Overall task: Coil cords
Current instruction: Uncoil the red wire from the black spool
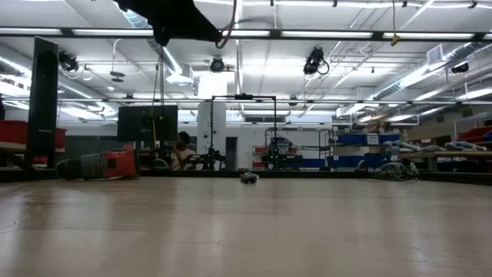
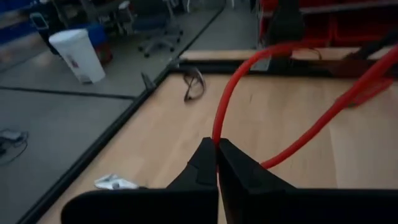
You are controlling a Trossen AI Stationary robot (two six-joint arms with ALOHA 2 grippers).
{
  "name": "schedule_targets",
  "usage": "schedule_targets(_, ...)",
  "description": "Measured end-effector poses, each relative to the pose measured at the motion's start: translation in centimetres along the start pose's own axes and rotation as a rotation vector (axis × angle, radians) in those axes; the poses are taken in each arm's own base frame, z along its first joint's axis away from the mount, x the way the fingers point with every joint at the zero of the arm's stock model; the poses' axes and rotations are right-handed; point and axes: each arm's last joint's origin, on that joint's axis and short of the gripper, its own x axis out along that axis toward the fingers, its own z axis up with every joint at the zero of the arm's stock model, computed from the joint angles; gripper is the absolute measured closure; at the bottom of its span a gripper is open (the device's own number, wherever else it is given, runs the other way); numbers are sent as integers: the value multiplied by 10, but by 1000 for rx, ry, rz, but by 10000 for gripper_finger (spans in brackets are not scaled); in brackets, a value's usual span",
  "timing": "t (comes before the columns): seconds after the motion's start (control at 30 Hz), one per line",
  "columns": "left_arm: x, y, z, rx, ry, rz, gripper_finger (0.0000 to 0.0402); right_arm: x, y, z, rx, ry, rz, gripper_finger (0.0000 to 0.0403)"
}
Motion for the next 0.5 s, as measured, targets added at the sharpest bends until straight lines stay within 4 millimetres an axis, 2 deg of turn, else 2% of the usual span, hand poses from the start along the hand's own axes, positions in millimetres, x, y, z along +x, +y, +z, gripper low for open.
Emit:
schedule_targets(0.2, 7, -6, -11, 4, 65, -46, 399, 0, -1, 3, -21, -31, -17, 403)
schedule_targets(0.5, 1, -10, -10, -62, 68, -68, 399, 0, -4, 2, -24, -8, -122, 403)
